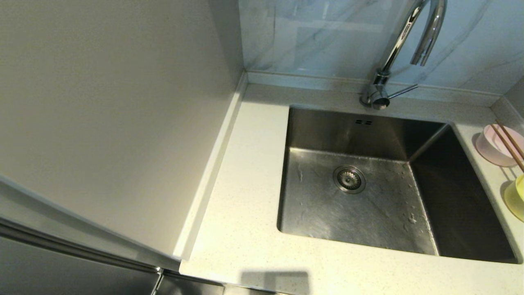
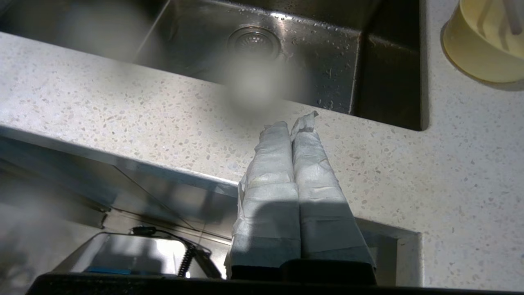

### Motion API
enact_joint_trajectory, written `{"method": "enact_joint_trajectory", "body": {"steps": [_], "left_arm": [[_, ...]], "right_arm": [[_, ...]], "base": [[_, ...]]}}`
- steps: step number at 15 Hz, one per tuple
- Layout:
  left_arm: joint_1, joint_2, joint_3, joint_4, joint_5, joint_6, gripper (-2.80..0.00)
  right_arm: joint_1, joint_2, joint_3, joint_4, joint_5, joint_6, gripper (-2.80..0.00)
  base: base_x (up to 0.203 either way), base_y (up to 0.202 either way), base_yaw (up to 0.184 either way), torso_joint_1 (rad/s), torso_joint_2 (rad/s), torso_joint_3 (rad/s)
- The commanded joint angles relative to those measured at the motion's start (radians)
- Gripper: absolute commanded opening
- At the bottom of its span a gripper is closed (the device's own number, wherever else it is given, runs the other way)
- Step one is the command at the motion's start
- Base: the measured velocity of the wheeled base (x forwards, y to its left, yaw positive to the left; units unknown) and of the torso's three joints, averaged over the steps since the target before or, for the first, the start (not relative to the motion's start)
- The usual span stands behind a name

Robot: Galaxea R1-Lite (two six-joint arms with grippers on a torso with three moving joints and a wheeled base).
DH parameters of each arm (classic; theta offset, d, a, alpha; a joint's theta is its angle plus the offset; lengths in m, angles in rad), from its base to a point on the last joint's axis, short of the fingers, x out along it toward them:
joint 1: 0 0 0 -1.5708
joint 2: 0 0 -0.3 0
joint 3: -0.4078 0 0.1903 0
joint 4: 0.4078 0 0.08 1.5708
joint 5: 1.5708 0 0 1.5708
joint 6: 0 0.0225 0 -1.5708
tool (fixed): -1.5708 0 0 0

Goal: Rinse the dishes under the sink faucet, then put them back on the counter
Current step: Put the chopsticks into the sink

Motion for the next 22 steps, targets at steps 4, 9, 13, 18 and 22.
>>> {"method": "enact_joint_trajectory", "body": {"steps": [4,9,13,18,22], "left_arm": [[0.000,-0.003,0.000,0.000,0.000,0.000,-2.80],[0.000,-0.003,0.000,0.000,0.000,0.000,-2.80],[0.000,-0.003,0.000,0.000,0.000,0.000,-2.80],[0.000,-0.003,0.000,0.000,0.000,0.000,-2.80],[0.000,-0.003,0.000,0.000,0.000,0.000,-2.80]], "right_arm": [[0.000,0.031,-0.099,0.011,-0.004,-0.011,-2.80],[0.000,0.198,-0.267,0.012,-0.008,0.017,-2.80],[0.000,0.350,-0.404,0.026,-0.033,0.024,-2.80],[0.001,0.591,-0.822,0.448,-0.092,0.019,-2.80],[0.001,0.883,-1.061,0.625,-0.103,-0.010,-2.80]], "base": [[0.000,0.000,0.000,0.000,0.00,0.000],[0.000,0.000,0.000,0.000,0.00,0.000],[0.000,0.000,0.000,0.000,0.00,0.000],[0.000,0.000,0.000,0.000,0.00,0.000],[0.000,0.000,0.000,0.000,0.00,0.000]]}}
